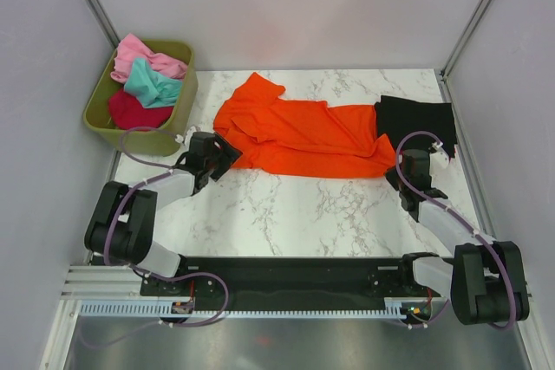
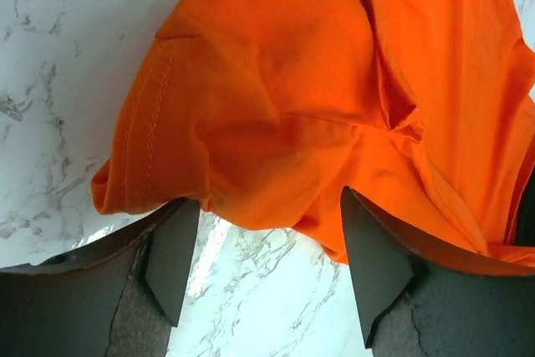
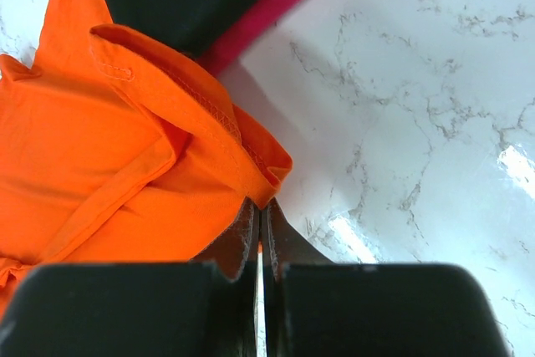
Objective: Fold and stack the t-shirts
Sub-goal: Fold the tshirt
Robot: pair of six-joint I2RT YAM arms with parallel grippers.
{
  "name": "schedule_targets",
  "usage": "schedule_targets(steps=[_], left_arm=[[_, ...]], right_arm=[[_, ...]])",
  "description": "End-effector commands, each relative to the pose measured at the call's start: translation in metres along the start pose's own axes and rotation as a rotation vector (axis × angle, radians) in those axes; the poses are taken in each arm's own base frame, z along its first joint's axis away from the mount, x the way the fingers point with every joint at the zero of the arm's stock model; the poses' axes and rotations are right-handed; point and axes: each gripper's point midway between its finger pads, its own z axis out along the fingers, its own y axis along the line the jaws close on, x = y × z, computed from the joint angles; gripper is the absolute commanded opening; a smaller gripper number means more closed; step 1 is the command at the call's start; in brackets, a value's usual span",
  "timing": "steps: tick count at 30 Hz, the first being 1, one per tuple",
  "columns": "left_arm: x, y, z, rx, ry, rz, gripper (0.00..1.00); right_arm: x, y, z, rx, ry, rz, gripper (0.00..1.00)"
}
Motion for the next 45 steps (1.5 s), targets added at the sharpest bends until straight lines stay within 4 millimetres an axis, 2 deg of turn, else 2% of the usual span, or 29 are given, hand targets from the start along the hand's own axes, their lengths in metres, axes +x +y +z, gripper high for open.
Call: schedule_targets(steps=[1,6,9,15,16,20,21,23,24,26,28,30,31,34,35,36,38,41,45], left_arm=[[0.004,-0.005,0.007,0.031,-0.033,-0.103,0.75],[0.024,0.002,0.019,-0.028,-0.018,-0.156,0.75],[0.029,0.007,0.024,-0.053,-0.015,-0.186,0.75],[0.009,0.022,0.021,-0.126,-0.126,-0.19,0.72],[0.003,0.033,0.02,-0.17,-0.151,-0.194,0.7],[-0.016,0.057,0.021,-0.223,-0.18,-0.251,0.51],[-0.023,0.066,0.02,-0.235,-0.185,-0.275,0.41],[-0.033,0.071,0.016,-0.237,-0.21,-0.277,0.28],[-0.041,0.08,0.012,-0.253,-0.235,-0.291,0.22],[-0.052,0.08,0.002,-0.248,-0.27,-0.279,0.14],[-0.069,0.077,-0.012,-0.255,-0.331,-0.25,0.14],[-0.077,0.081,-0.025,-0.292,-0.366,-0.231,0.17],[-0.086,0.075,-0.036,-0.272,-0.4,-0.237,0.2],[-0.094,0.072,-0.053,-0.28,-0.429,-0.199,0.48],[-0.099,0.066,-0.06,-0.264,-0.444,-0.193,0.62],[-0.098,0.07,-0.064,-0.29,-0.434,-0.178,0.66],[-0.1,0.068,-0.069,-0.297,-0.434,-0.172,0.71],[-0.092,0.07,-0.069,-0.297,-0.401,-0.17,0.73],[-0.068,0.058,-0.065,-0.228,-0.288,-0.128,0.72]], right_arm=[[-0.007,0.002,-0.003,-0.009,-0.03,0.02,0.0],[-0.007,0.001,-0.003,-0.009,-0.03,0.02,0.0],[-0.007,0.0,-0.003,-0.005,-0.032,0.021,0.0],[-0.009,0.002,-0.005,-0.014,-0.039,0.029,0.0],[-0.009,0.002,-0.005,-0.013,-0.04,0.03,0.0],[-0.014,-0.002,-0.007,-0.007,-0.054,0.046,0.0],[-0.02,-0.003,-0.009,-0.007,-0.068,0.06,0.0],[-0.023,-0.005,-0.013,-0.007,-0.074,0.063,0.0],[-0.033,-0.008,-0.015,-0.003,-0.103,0.084,0.0],[-0.041,-0.01,-0.02,-0.007,-0.127,0.092,0.0],[-0.045,-0.009,-0.022,-0.015,-0.143,0.096,0.0],[-0.046,-0.007,-0.024,-0.024,-0.144,0.095,0.0],[-0.046,-0.006,-0.024,-0.028,-0.141,0.092,0.0],[-0.042,-0.006,-0.022,-0.028,-0.125,0.089,0.0],[-0.041,-0.007,-0.022,-0.027,-0.121,0.088,0.0],[-0.039,-0.008,-0.021,-0.024,-0.116,0.085,0.0],[-0.034,-0.013,-0.022,-0.007,-0.098,0.08,0.0],[-0.033,-0.015,-0.022,-0.004,-0.097,0.074,0.0],[-0.033,-0.016,-0.022,-0.004,-0.099,0.073,0.0]])
